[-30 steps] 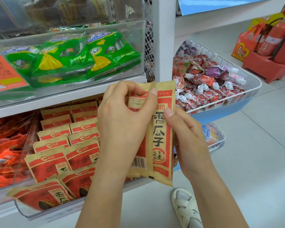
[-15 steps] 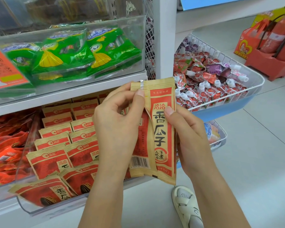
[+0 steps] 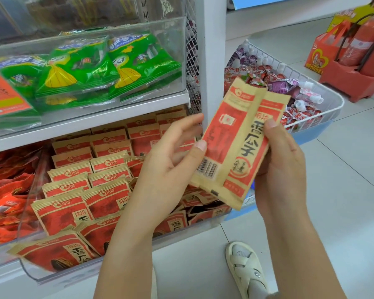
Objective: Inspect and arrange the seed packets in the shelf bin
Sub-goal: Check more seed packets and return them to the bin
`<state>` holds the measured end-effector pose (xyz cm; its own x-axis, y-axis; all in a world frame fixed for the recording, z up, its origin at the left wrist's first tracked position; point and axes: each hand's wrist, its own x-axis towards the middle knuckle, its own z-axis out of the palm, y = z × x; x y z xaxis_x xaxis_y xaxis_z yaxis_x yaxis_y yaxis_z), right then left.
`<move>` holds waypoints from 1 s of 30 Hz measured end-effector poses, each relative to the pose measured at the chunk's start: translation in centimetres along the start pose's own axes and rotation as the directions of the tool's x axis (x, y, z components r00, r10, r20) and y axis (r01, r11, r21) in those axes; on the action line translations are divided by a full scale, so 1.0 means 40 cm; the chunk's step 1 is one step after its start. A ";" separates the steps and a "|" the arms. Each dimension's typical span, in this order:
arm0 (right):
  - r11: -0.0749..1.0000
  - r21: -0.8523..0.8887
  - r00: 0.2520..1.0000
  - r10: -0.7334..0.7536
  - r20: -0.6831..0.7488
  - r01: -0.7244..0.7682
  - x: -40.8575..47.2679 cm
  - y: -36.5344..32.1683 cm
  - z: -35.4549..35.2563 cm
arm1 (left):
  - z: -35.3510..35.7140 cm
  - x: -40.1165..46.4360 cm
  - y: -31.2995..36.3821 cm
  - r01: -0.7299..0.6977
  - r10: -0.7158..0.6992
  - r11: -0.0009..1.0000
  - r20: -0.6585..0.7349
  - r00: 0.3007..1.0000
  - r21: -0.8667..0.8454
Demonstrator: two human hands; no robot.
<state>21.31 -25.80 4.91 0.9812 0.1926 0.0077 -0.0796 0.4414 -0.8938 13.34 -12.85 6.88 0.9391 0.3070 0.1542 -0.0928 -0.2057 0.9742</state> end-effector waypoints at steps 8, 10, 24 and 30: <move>0.981 -0.184 0.953 0.110 0.283 -0.059 0.000 0.008 -0.002 | 0.014 -0.001 -0.025 0.059 -0.102 0.968 -0.167 0.981 -0.245; 0.982 -0.181 0.947 0.099 0.305 -0.044 -0.005 0.011 0.004 | 0.014 -0.003 -0.028 0.005 -0.036 0.990 -0.214 0.976 -0.143; 0.979 -0.158 0.960 -0.084 0.267 0.129 -0.005 0.018 0.007 | 0.021 -0.024 -0.040 -0.036 0.167 0.818 -0.177 0.970 0.574; 0.974 -0.162 0.955 -0.109 0.275 0.158 -0.012 0.022 0.014 | 0.029 -0.022 -0.043 -0.164 0.262 0.681 -0.028 0.965 0.713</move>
<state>20.65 -24.99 4.37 0.8978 0.3769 0.2277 0.1055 0.3181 -0.9422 13.06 -13.86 4.87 0.8725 0.2685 0.4082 0.0188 -0.8533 0.5210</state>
